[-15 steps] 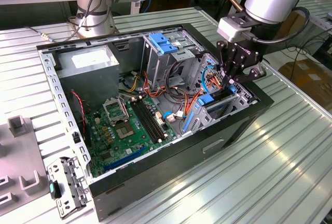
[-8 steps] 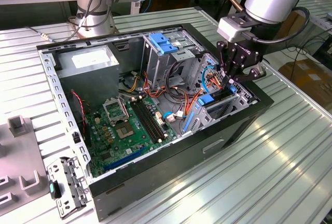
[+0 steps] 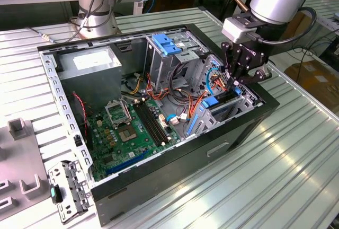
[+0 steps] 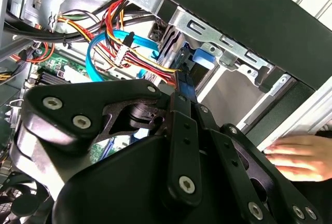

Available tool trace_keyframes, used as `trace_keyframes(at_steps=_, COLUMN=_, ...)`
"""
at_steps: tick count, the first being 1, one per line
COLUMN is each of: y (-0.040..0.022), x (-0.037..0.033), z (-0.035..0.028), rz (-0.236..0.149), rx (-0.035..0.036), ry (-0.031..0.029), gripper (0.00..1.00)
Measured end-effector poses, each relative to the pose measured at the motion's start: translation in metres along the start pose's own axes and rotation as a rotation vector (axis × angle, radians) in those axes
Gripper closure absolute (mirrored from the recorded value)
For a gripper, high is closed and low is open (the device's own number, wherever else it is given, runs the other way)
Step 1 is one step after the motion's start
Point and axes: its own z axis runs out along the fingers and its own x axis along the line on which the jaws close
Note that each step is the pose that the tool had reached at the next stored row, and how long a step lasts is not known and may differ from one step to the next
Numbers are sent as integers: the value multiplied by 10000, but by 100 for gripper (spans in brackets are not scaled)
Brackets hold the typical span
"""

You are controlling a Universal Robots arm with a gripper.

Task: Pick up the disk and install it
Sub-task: 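Insert the second disk wire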

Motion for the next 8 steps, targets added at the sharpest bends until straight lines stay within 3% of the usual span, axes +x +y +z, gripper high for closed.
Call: trace_keyframes(at_steps=8, y=66, x=2, z=0, rz=0, rx=0, ry=0, gripper=89)
